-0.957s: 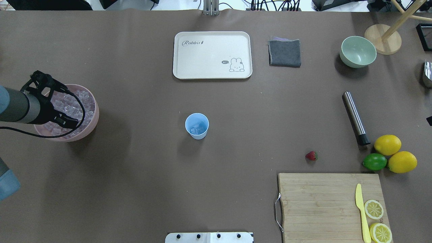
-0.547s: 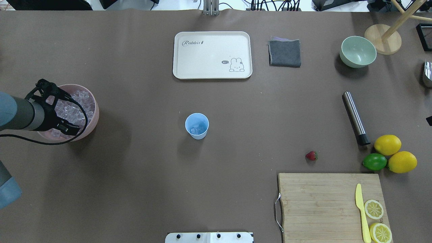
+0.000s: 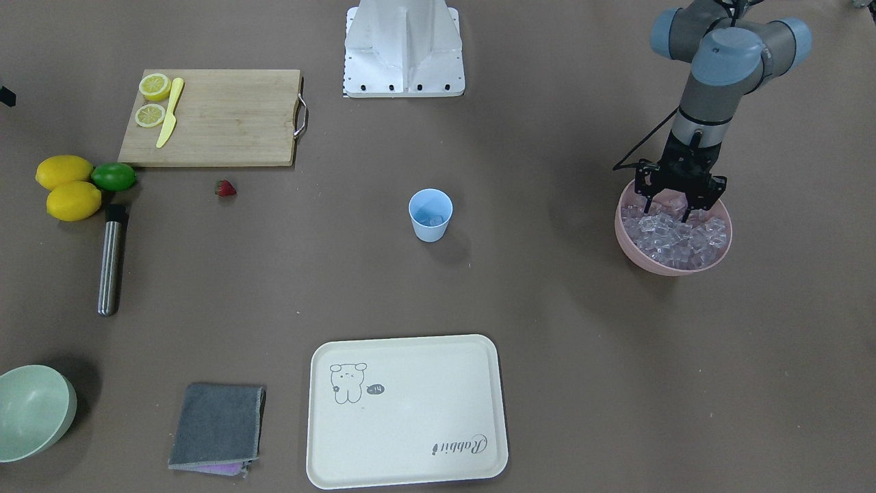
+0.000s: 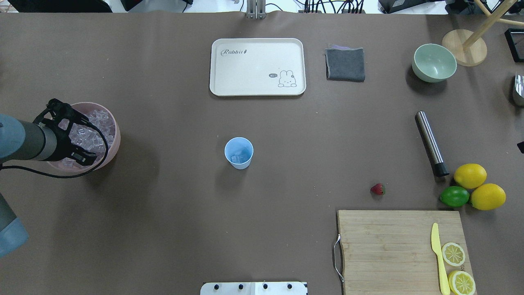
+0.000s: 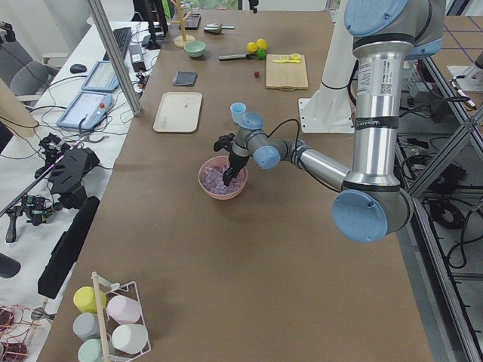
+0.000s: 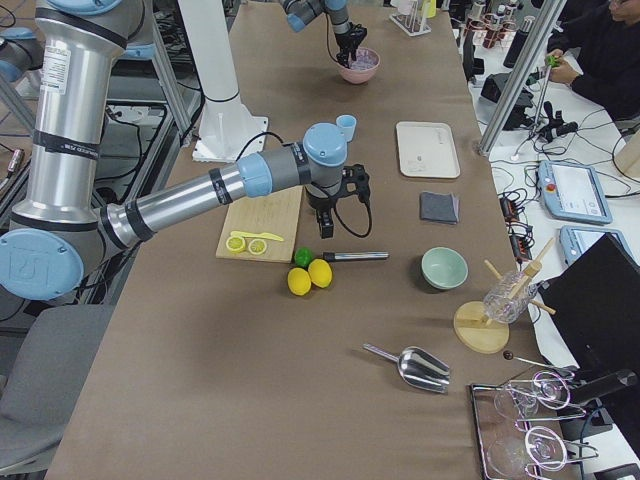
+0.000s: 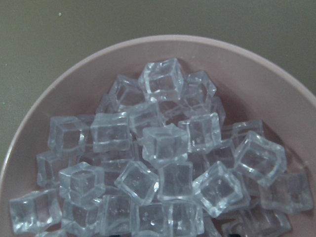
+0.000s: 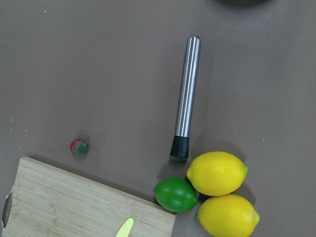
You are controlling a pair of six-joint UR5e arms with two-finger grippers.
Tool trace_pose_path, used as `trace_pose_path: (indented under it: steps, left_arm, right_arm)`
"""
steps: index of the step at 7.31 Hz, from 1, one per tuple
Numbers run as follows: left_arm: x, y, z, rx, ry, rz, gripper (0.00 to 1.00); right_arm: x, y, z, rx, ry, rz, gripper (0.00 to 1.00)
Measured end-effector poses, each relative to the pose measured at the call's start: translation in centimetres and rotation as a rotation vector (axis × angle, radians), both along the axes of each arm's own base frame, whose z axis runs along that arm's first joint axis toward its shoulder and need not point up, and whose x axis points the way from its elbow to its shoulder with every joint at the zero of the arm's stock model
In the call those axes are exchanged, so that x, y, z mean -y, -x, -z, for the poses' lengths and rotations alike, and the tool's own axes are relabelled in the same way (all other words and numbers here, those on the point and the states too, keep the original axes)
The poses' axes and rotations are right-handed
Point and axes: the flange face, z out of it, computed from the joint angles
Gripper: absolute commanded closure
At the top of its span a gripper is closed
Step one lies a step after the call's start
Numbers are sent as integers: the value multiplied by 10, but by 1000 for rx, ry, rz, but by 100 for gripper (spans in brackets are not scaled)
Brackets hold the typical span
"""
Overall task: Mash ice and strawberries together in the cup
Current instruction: 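Lower the left gripper into the ice cubes in the bowl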
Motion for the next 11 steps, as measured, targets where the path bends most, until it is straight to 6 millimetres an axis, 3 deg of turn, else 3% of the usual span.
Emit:
trace_pose_path:
  steps: [5,6,8,11]
  left_arm:
    - [3,11,12,-18,-17,1,100]
    - [4,13,13,-19,-19,4,75]
    - [9,14,23,-32,-30,13,74]
    - [35,23,56,-85,6,15,69]
  right_arm:
    - [-26,-9,4,-1,2,-3,0]
    - [-30,-10,5,-1,1,-3,0]
    - [-34,-11,7,-1,2,-4,0]
    - [-35,-10,6,-2,7,-3,0]
